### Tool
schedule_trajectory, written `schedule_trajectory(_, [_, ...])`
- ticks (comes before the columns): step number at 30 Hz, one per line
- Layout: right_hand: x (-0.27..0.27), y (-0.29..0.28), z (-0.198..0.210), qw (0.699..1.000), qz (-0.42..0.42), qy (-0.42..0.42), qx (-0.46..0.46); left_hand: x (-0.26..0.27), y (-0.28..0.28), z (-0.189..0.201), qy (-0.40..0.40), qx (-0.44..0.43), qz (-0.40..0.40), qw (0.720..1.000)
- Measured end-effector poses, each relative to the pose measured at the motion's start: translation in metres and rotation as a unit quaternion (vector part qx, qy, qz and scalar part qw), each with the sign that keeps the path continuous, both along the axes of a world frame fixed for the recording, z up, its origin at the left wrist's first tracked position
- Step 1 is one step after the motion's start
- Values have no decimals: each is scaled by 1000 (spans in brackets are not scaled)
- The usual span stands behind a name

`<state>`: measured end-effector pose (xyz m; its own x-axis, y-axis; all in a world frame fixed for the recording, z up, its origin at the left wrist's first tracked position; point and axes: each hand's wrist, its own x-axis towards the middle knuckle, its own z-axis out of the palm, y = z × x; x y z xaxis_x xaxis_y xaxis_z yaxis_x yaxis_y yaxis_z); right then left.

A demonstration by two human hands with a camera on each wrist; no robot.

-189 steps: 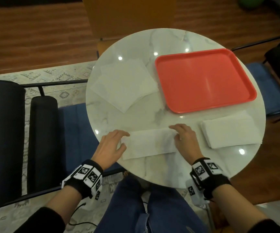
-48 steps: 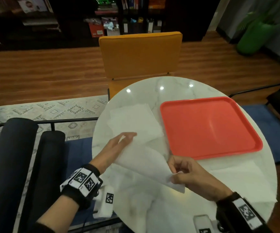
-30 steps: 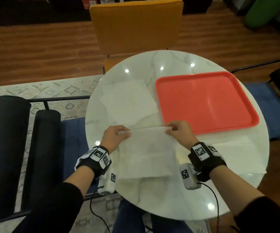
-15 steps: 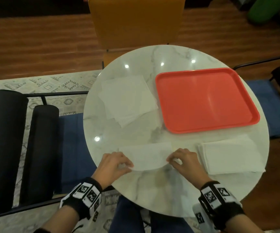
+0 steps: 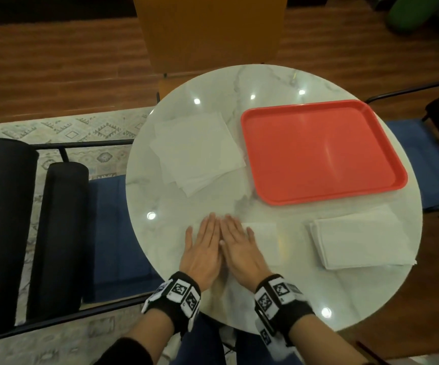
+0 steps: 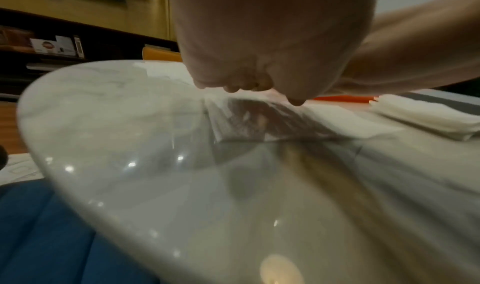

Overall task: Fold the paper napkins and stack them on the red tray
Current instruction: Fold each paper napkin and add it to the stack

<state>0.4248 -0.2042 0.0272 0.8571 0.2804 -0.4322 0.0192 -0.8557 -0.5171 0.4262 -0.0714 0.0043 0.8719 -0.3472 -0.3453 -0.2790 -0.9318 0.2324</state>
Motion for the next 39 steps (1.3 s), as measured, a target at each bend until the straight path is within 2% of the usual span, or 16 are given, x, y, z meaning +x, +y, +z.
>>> schedule_trajectory(4, [-10, -18, -18, 997, 44, 0, -69, -8, 11, -14, 6, -3, 3, 1000])
schedule_trajectory(8, [-20, -64, -25, 992, -22, -2, -127, -7, 12, -18, -18, 14, 7, 1000])
schedule_trajectory(11, [-29, -85, -23, 988, -73, 15, -132, -6, 9, -13, -55, 21, 14, 998])
schedule_trajectory(14, [-30, -86, -20, 990, -72, 16, -120, 2, 3, -4, -124, 12, 16, 992])
schedule_trajectory(16, [-28, -83, -17, 988, -66, 16, -142, 13, -2, 1, -139, 16, 37, 989])
schedule_trajectory(18, [-23, -81, -9, 984, -62, 13, -166, 25, -6, 10, -102, 14, 51, 993])
schedule_trajectory(20, [-15, -80, 2, 984, -74, -13, -160, 36, -11, 20, -32, 24, 60, 997])
schedule_trajectory(23, [-2, -88, 13, 987, -63, -54, -139, 44, -23, 31, 58, 24, 29, 998])
schedule_trajectory(27, [6, -107, 22, 992, -54, 2, -118, 45, -41, 52, 163, -111, 34, 980])
schedule_trajectory(30, [1, -132, 34, 990, -132, 30, -28, 41, -60, 79, 174, -194, 15, 965])
schedule_trajectory(32, [-6, -155, 45, 975, -204, 40, 74, 41, -73, 98, 170, -246, -1, 954])
schedule_trajectory(35, [-23, -201, 62, 914, -309, 50, 258, 44, -97, 118, 152, -331, 9, 931])
schedule_trajectory(37, [-32, -231, 69, 868, -374, 50, 324, 44, -118, 124, 165, -394, 46, 903])
schedule_trajectory(39, [-39, -256, 71, 836, -412, 46, 359, 44, -140, 125, 183, -433, 74, 879])
